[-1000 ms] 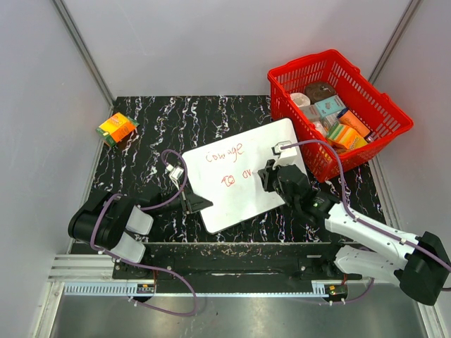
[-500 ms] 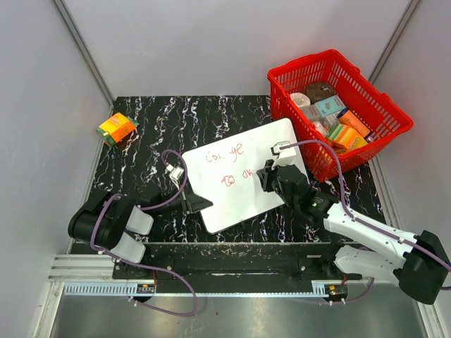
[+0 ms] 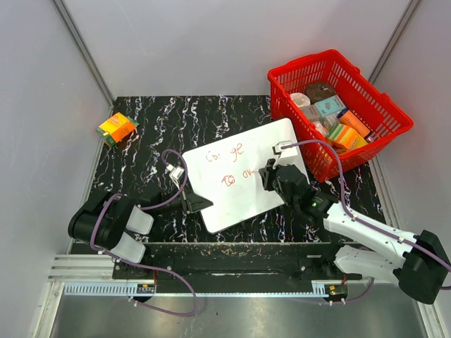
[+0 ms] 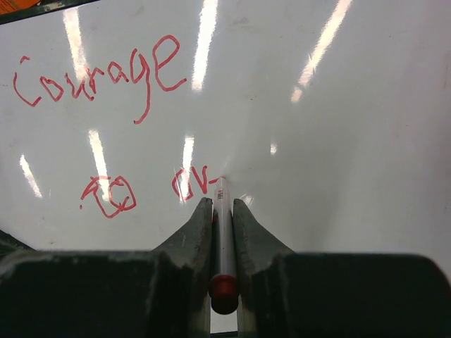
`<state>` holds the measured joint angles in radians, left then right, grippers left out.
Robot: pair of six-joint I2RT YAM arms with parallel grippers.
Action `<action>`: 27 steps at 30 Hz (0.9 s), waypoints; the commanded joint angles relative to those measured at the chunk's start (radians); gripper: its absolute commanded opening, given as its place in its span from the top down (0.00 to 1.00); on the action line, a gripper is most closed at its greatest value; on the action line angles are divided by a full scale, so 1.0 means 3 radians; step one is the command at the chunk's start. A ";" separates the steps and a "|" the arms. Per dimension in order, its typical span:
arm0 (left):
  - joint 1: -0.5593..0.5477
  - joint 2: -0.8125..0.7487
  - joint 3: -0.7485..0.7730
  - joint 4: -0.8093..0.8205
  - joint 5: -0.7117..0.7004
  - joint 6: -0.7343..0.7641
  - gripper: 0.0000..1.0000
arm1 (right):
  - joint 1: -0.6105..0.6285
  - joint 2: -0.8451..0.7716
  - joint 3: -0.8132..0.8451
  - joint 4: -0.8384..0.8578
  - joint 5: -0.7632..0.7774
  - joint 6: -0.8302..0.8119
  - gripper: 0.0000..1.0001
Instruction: Write a sentence on the whiteboard
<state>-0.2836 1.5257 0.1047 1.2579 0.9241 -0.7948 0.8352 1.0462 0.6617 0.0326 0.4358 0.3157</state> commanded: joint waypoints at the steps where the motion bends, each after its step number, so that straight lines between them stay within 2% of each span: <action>1: -0.0041 -0.0039 0.0045 -0.0123 -0.0263 0.0435 1.00 | -0.0054 0.0046 0.0095 -0.0052 0.0219 0.0001 1.00; 14: -0.0057 -0.0044 0.0050 -0.0154 -0.0278 0.0451 1.00 | -0.0059 0.0138 0.0274 0.0024 0.0020 -0.0019 1.00; 27: -0.0062 -0.0044 0.0060 -0.0184 -0.0289 0.0466 1.00 | -0.0059 0.0046 0.0075 -0.0093 -0.0205 0.0088 1.00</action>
<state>-0.2893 1.5173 0.1051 1.2457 0.9169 -0.7940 0.8257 1.0782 0.7033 0.0246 0.4038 0.3222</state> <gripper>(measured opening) 0.079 0.170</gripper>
